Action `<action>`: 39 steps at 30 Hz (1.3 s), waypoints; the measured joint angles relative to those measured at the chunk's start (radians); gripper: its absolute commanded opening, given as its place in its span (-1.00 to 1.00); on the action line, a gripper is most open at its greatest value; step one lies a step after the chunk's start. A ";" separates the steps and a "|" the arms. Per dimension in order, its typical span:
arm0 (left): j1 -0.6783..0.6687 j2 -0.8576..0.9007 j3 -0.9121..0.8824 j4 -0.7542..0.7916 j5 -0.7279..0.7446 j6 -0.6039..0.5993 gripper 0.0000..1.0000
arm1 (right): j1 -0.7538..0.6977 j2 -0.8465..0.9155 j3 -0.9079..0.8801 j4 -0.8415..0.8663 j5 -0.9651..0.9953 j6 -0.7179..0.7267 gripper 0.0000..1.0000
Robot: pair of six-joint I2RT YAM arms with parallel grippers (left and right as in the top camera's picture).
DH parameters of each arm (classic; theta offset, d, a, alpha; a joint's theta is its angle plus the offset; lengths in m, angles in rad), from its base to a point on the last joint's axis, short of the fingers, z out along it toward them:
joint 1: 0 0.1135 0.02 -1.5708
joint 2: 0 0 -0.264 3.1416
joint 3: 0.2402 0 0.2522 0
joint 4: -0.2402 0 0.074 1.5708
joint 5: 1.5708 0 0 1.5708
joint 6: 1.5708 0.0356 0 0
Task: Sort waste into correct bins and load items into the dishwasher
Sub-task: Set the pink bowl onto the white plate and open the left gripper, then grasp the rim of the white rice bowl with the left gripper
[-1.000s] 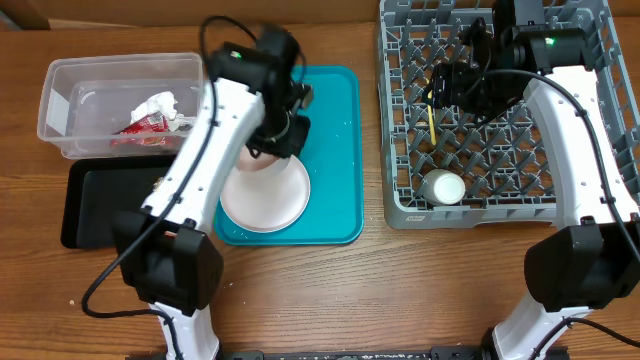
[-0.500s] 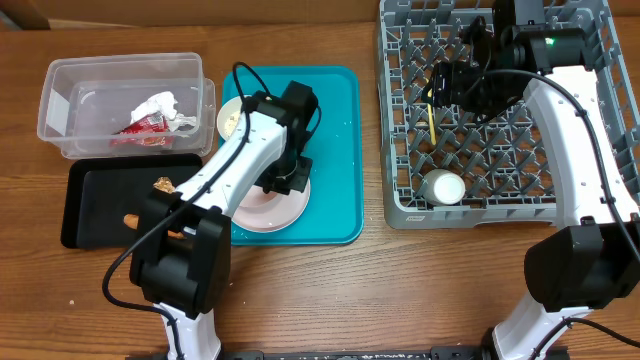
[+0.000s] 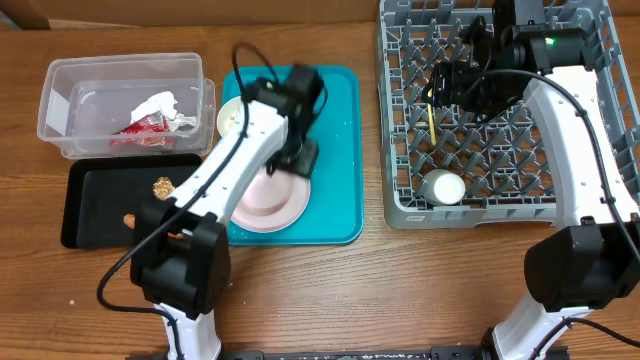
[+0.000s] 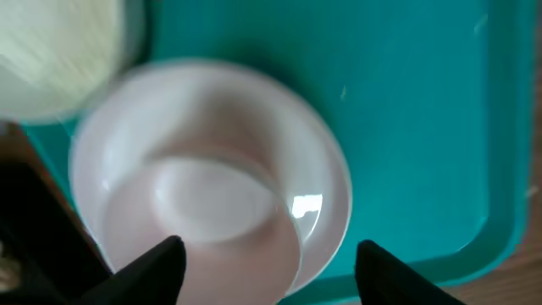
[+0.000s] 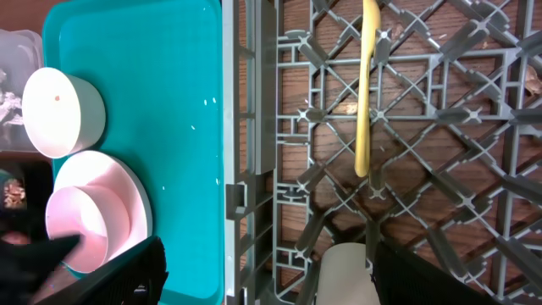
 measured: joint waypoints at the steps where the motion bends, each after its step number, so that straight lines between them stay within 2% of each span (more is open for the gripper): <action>1: 0.002 0.000 0.034 0.022 -0.009 0.005 0.47 | 0.000 0.000 0.000 0.001 0.000 0.000 0.61; 6: 0.026 0.001 0.089 0.158 -0.063 0.016 0.35 | 0.001 0.000 0.000 0.001 0.000 0.000 0.61; 9: 0.052 0.019 0.089 0.215 -0.081 0.018 0.16 | 0.004 0.000 0.000 0.001 0.001 0.000 0.61; 11: 0.067 0.042 0.089 0.236 -0.087 0.017 0.10 | 0.005 0.000 0.000 0.006 0.002 0.000 0.61; 15: 0.081 0.113 0.089 0.259 -0.092 0.013 -0.21 | 0.006 0.000 0.000 0.013 0.002 0.000 0.61; 18: 0.080 0.171 0.089 0.271 -0.092 0.014 -0.38 | 0.005 0.000 0.000 0.018 0.003 0.000 0.61; 21: 0.078 0.219 0.089 0.272 -0.092 0.013 -0.47 | 0.005 0.000 0.000 0.018 0.003 0.000 0.61; 28: 0.078 0.270 0.089 0.271 -0.094 0.012 -0.47 | 0.005 0.000 0.000 0.017 0.018 0.000 0.61; 33: 0.078 0.270 0.093 0.260 -0.095 0.001 -0.35 | 0.005 0.000 0.000 0.019 0.026 0.000 0.61; 39: 0.078 0.271 0.235 0.118 -0.105 -0.039 -0.15 | 0.006 0.000 0.000 0.019 0.026 0.000 0.61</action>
